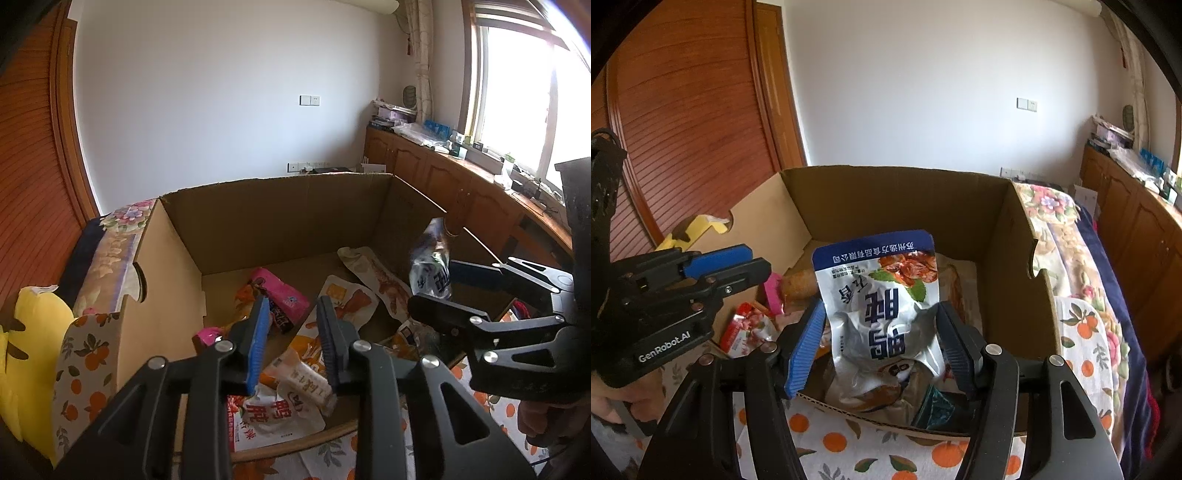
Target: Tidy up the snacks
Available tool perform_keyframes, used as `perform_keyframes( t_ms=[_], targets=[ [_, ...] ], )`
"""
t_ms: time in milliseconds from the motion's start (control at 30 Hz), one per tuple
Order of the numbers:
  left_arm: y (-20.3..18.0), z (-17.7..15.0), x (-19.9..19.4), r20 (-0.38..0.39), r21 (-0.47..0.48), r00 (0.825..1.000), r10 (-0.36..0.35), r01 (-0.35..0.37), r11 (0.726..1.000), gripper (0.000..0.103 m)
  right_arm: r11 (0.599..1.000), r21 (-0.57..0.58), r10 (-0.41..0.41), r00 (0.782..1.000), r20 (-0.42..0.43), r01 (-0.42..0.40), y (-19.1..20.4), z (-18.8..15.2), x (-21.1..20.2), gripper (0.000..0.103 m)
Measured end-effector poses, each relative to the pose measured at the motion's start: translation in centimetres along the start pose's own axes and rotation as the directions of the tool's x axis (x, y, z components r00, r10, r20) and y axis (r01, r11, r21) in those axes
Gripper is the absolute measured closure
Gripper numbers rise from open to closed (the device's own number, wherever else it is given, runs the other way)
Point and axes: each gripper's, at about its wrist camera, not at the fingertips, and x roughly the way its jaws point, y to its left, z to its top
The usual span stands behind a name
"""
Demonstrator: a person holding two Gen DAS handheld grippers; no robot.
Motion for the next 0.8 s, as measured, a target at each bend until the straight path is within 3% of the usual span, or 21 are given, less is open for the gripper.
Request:
perform_keyframes(
  t_ms=[200,333,800],
  targets=[
    [-0.4,-0.1,-1.0,0.002,0.015,1.000,0.015,-0.015,1.000,0.075,1.000,-0.006,-0.011,1.000,0.008,0.011,0.2,0.3,-0.1,0.029],
    [-0.8,-0.1,-2.6,0.008,0.020,1.000,0.029,-0.029,0.999,0.075,1.000,0.012,-0.009,1.000,0.022,0.009,0.2,0.6,-1.2,0.029],
    [-2.8,-1.3,-11.8,0.085,0.032,0.993,0.084,-0.087,0.996,0.074,1.000,-0.002,-0.019,0.987,0.157,0.019,2.7,0.2,-12.2,0.029]
  ],
)
